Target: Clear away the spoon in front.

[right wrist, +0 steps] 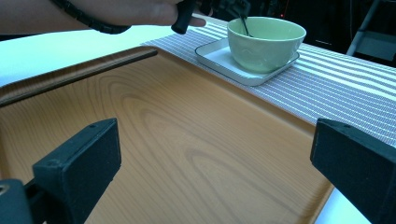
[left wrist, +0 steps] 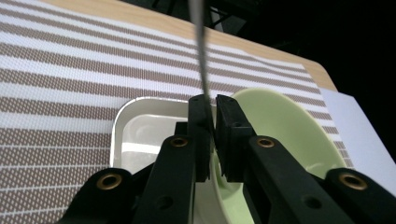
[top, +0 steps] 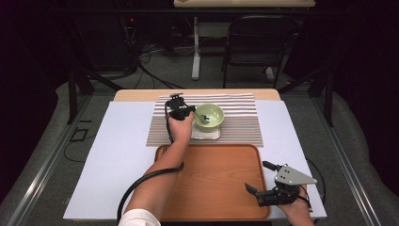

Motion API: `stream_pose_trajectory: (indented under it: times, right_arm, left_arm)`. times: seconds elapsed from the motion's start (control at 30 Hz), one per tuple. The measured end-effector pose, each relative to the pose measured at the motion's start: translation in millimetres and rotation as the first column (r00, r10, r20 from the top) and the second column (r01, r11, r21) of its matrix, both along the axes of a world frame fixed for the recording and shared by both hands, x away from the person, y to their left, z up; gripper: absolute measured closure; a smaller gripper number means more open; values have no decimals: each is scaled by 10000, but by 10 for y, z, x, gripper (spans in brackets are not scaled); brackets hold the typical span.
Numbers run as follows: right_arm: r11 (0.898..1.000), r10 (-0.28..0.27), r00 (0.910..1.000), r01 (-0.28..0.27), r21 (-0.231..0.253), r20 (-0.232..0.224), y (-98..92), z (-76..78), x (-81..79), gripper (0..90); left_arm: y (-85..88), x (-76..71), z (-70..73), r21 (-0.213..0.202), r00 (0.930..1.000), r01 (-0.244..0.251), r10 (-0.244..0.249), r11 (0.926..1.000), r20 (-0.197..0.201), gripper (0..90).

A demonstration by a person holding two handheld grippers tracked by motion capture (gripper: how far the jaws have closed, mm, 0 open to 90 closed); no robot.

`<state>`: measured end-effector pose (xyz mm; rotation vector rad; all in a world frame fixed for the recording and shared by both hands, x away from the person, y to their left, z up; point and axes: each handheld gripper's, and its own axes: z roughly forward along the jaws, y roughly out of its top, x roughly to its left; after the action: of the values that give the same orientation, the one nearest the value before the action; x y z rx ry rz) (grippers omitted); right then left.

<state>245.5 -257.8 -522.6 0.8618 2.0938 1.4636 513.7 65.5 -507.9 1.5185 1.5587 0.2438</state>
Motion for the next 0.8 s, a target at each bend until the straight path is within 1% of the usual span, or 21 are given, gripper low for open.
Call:
stream_pose_trajectory:
  times: [0.1,0.17,0.4,0.67,0.8]
  right_arm:
    - [10000,-4,10000,4,12,0,-2,1,0,16]
    - [10000,-3,10000,3,15,-8,-2,1,0,16]
    - [10000,-11,10000,11,12,-7,-2,0,1,16]
    - [10000,-43,10000,43,28,43,-6,3,2,16]
    - [10000,-51,10000,51,27,48,-6,3,3,16]
  left_arm:
    - [29,17,45,-148,9999,83,-82,9999,91,881]
    - [26,28,76,-28,9998,157,-157,9999,141,889]
    - [49,53,134,-195,9996,185,-181,9996,205,891]
    - [75,31,270,-127,9982,423,-417,9990,437,891]
    - [90,8,339,-6,9972,544,-543,9985,513,891]
